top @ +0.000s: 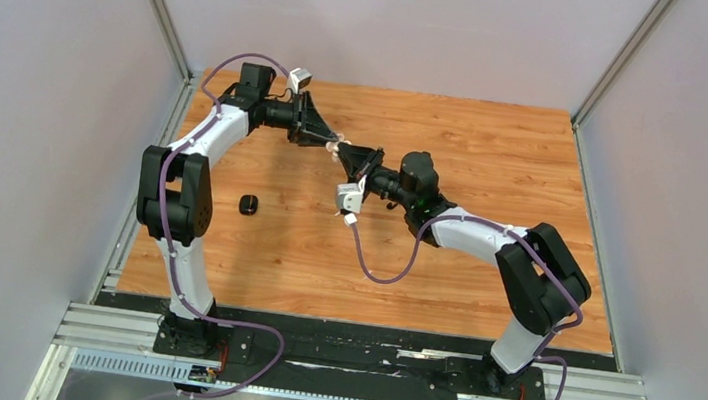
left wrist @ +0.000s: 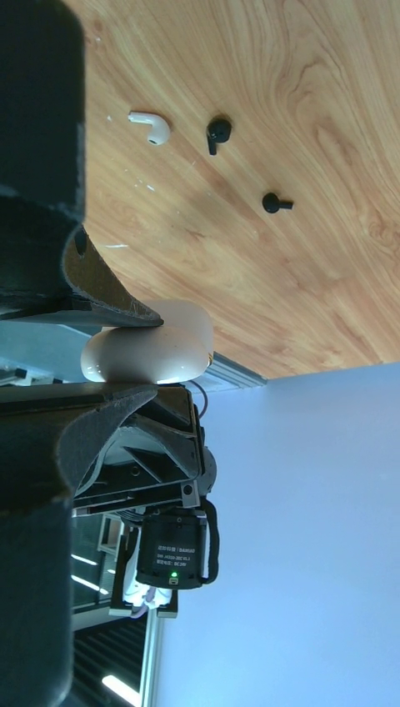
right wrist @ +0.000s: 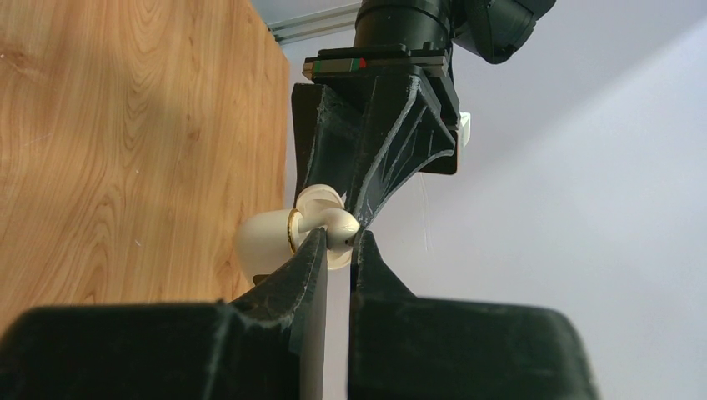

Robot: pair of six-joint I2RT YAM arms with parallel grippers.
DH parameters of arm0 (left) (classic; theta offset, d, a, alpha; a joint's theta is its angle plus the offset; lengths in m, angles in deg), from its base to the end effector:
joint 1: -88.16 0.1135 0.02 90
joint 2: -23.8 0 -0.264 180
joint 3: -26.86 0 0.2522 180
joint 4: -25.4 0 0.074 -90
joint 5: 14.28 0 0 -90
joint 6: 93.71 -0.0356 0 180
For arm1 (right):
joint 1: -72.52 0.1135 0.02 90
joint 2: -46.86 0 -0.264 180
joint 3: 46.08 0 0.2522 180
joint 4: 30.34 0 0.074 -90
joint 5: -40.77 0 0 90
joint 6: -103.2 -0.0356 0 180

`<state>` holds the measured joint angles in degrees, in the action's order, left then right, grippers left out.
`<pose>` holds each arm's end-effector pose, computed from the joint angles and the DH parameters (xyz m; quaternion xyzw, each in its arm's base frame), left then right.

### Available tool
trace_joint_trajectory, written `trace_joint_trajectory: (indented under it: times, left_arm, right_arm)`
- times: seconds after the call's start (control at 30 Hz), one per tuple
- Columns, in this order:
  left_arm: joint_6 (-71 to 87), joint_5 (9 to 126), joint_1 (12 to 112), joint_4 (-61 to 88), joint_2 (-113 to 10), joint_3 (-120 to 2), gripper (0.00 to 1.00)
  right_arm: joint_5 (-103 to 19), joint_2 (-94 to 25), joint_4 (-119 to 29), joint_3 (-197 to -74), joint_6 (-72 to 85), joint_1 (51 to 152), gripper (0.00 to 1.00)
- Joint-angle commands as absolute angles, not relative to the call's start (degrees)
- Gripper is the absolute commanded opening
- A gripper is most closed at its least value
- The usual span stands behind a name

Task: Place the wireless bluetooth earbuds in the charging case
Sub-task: Place the earbud in the charging case.

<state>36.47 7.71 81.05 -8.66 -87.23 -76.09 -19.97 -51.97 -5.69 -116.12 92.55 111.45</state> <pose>0.4218 -0.0859 0.2659 0.0018 0.7910 -0.6031 0.1030 0.2896 0.2563 0.2453 -0.6964 0.2157 -0.0541 0.6823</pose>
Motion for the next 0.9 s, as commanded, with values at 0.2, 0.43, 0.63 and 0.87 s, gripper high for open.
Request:
trace_joint_trajectory:
  times: [0.2,0.43,0.63,0.87]
  left_arm:
    - [36.7,5.1,80.6,-6.7,-86.6,-77.0,0.0]
    - [36.8,4.9,80.6,-6.2,-86.8,-77.2,0.0]
    - [37.1,4.4,80.6,-5.3,-86.8,-77.1,0.0]
    - [36.6,4.4,80.6,-5.1,-86.6,-76.9,0.0]
  right_arm:
    - [-21.7,-52.1,-5.2,-117.3,90.3,112.2,0.01]
    - [-23.3,-50.2,-10.2,-118.0,89.2,112.2,0.17]
    - [-23.3,-49.7,-11.4,-118.3,89.3,112.1,0.26]
    - [-22.9,-47.8,-18.1,-121.6,86.4,112.1,0.39]
